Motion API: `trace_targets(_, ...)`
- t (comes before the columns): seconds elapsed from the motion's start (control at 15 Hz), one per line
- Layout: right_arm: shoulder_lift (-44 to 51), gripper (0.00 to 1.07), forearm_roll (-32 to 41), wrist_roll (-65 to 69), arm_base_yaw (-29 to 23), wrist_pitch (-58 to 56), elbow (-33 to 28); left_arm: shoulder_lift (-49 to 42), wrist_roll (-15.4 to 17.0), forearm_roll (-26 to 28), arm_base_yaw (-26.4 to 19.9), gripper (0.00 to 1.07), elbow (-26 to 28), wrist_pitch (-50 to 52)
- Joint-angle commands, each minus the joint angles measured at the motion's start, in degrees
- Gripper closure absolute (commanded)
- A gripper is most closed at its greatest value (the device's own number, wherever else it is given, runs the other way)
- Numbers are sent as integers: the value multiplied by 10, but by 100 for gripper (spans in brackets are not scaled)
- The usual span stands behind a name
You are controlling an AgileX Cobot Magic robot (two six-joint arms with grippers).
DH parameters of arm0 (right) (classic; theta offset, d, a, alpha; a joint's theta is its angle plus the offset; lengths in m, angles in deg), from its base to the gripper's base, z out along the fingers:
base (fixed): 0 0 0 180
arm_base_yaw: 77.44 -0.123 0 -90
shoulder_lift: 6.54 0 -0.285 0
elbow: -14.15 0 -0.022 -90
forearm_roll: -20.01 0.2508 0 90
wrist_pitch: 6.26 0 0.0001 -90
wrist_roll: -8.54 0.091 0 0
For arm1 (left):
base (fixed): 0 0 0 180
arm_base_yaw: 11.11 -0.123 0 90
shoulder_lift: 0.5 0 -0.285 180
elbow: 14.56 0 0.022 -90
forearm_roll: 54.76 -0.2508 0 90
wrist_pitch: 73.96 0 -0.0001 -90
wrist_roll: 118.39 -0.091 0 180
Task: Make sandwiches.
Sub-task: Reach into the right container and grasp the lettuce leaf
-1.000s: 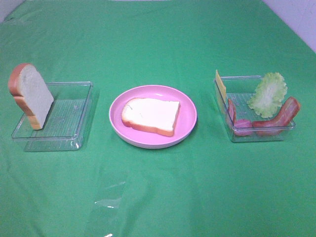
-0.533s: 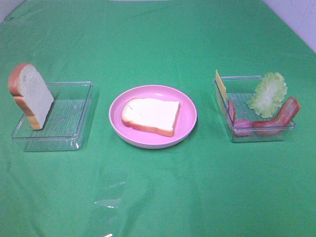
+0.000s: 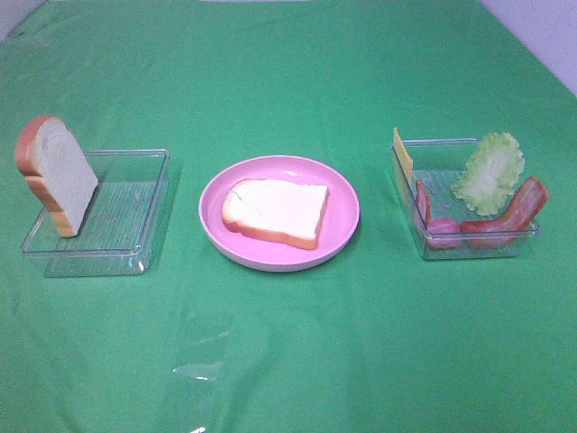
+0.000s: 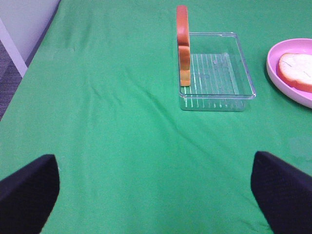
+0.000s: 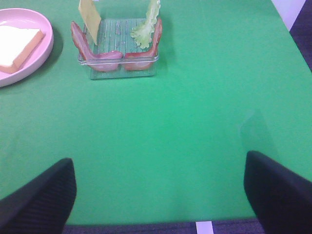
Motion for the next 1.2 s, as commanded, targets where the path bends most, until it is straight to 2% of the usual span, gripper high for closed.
trace_targets(0.07,12,18,1,2,3,6,1,-1,-1,1,-2,6,-2,3)
trace_targets(0.2,-16,18,2,2,3,42,14,-1,-1,1,-2,6,-2,3)
trace_targets(0.33,-69,18,2,2,3,128,17,-1,-1,1,-2,6,-2,3)
trace_targets(0.53,-213,18,17,2,3,246,23,-1,-1,1,-2,7,-2,3)
trace_targets(0.73,-351,18,17,-1,3,304,64,-1,-1,1,-2,7,-2,3)
trace_targets(0.8,-415,18,17,-2,3,307,92,-1,-1,1,-2,7,-2,3)
trace_targets(0.87,-503,18,17,-3,3,298,148,-1,-1,1,-2,7,-2,3)
trace_targets(1.2,-770,18,17,-15,3,223,356,-1,-1,1,-2,7,-2,3)
